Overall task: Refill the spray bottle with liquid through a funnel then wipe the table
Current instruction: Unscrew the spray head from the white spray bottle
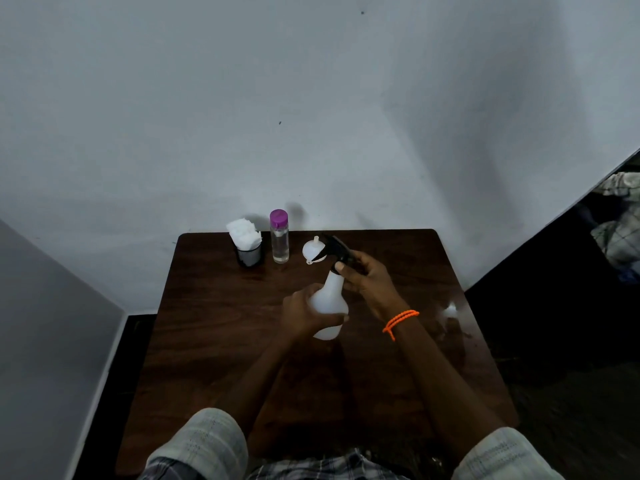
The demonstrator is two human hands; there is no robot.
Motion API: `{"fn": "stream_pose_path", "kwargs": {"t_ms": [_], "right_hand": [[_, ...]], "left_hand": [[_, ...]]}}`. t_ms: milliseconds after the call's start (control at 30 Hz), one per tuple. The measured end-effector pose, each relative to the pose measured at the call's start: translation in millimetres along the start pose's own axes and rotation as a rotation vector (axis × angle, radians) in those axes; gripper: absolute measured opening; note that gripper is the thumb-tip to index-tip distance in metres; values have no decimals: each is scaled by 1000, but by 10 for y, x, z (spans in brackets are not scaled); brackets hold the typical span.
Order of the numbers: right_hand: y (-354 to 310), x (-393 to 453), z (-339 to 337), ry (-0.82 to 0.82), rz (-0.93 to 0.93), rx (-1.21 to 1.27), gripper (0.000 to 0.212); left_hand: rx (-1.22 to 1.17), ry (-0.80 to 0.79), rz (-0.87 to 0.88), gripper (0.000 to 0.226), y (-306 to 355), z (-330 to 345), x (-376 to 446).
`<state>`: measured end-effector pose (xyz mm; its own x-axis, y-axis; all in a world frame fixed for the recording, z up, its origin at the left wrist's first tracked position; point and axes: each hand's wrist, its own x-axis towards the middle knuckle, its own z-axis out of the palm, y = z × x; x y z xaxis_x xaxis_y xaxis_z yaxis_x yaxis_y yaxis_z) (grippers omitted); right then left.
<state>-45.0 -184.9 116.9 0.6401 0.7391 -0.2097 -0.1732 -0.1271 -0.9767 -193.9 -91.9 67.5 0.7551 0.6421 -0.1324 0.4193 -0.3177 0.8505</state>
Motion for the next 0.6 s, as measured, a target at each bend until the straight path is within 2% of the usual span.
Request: {"fn": "stream_pose_path", "kwargs": {"t_ms": [133, 333, 433, 600], "right_hand": [[32, 48, 7, 131, -33, -78, 33], [22, 44, -115, -40, 4, 26, 41], [-13, -7, -67, 10, 6, -16, 39], [18, -2, -53, 91, 3, 15, 48]], "left_hand": [[39, -24, 27, 74, -20, 40, 28], [38, -2, 28, 72, -18, 19, 8], [40, -2, 35, 71, -14, 19, 2], [25, -3, 38, 72, 15, 51, -3]]}}
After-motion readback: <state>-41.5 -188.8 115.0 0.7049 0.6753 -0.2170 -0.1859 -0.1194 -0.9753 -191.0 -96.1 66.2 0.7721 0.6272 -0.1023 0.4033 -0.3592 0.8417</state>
